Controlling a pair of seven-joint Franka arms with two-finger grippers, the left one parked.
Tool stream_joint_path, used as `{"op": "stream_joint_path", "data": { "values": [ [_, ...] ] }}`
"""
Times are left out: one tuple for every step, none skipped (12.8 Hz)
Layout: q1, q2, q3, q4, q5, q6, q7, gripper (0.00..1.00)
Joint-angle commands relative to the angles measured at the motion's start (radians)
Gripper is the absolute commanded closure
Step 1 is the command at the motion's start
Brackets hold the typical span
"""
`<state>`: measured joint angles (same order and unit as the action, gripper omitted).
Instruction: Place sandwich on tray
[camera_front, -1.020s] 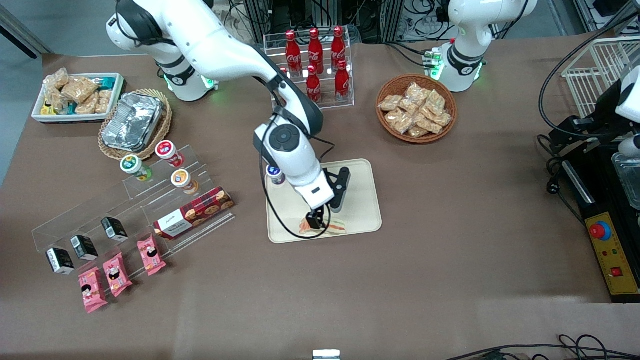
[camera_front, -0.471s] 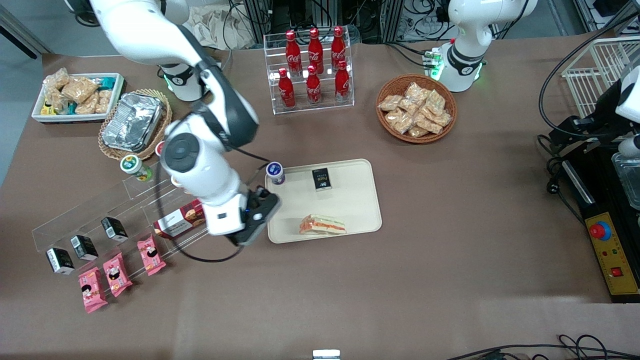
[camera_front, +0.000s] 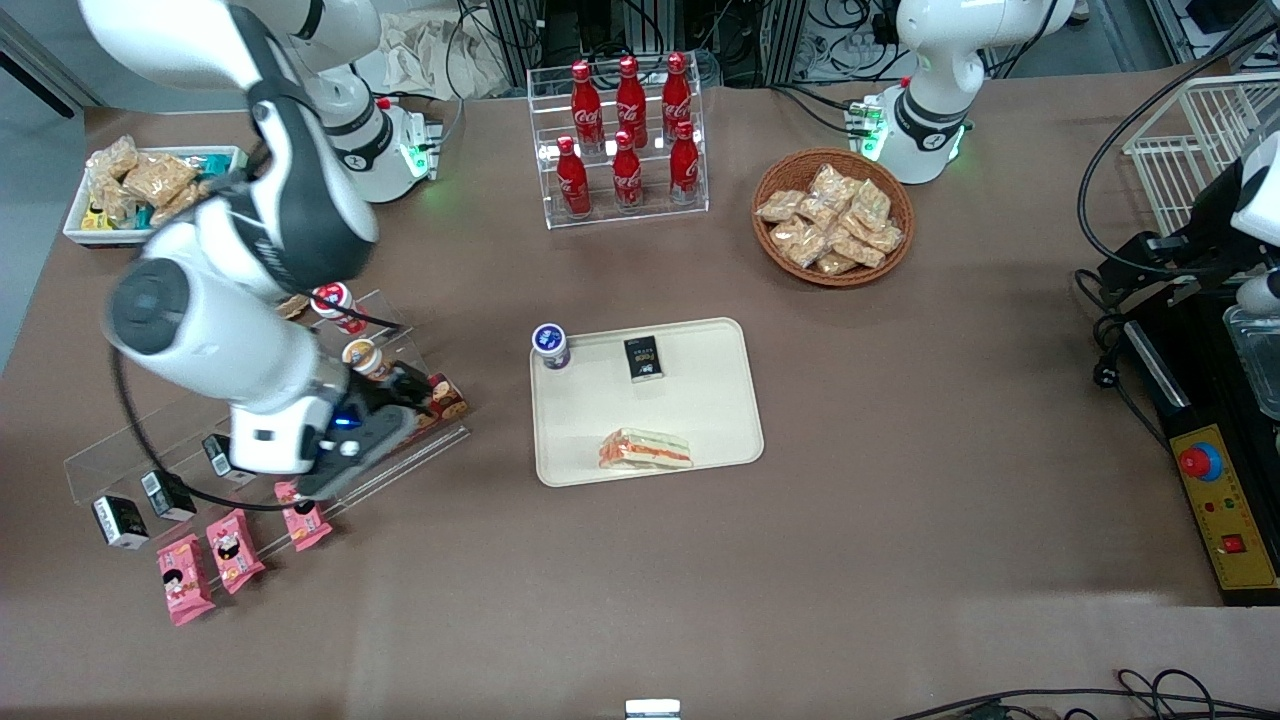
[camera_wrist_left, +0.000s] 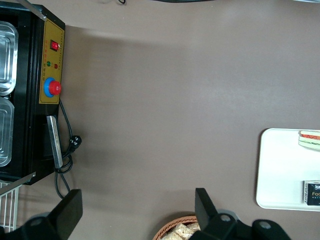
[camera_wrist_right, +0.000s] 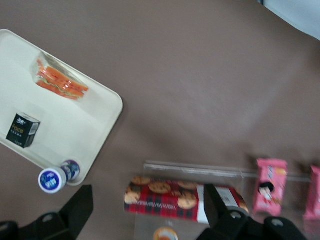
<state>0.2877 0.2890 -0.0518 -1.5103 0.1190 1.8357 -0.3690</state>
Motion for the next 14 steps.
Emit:
{"op": "stream_joint_path", "data": {
  "values": [
    [-0.086,-0.108,0.018,-0.025,-0.073,-0.091,0.088,0.01],
    [-0.116,-0.152,0.02,-0.042,-0.129,-0.111,0.097,0.01],
    [-0.143,-0.204,0.02,-0.074,-0.15,-0.119,0.107,0.01],
    [-0.185,-0.246,0.02,-0.106,-0.15,-0.118,0.119,0.01],
    [-0.214,-0.273,0.02,-0.122,-0.148,-0.115,0.125,0.01],
    [-0.237,-0.296,0.018,-0.129,-0.148,-0.113,0.142,0.01],
    [-0.261,-0.313,0.02,-0.142,-0.148,-0.115,0.169,0.01],
    [-0.272,-0.332,0.02,-0.166,-0.145,-0.11,0.194,0.01],
    [-0.282,-0.353,0.023,-0.194,-0.144,-0.101,0.217,0.01],
    [-0.309,-0.37,0.058,-0.223,-0.144,-0.086,0.249,0.01],
    [-0.334,-0.376,0.1,-0.243,-0.144,-0.064,0.277,0.01],
    [-0.332,-0.363,0.101,-0.245,-0.142,-0.046,0.288,0.01],
    [-0.331,-0.352,0.101,-0.246,-0.144,-0.036,0.288,0.01],
    [-0.334,-0.334,0.102,-0.245,-0.133,-0.035,0.288,0.01]
  ]
}}
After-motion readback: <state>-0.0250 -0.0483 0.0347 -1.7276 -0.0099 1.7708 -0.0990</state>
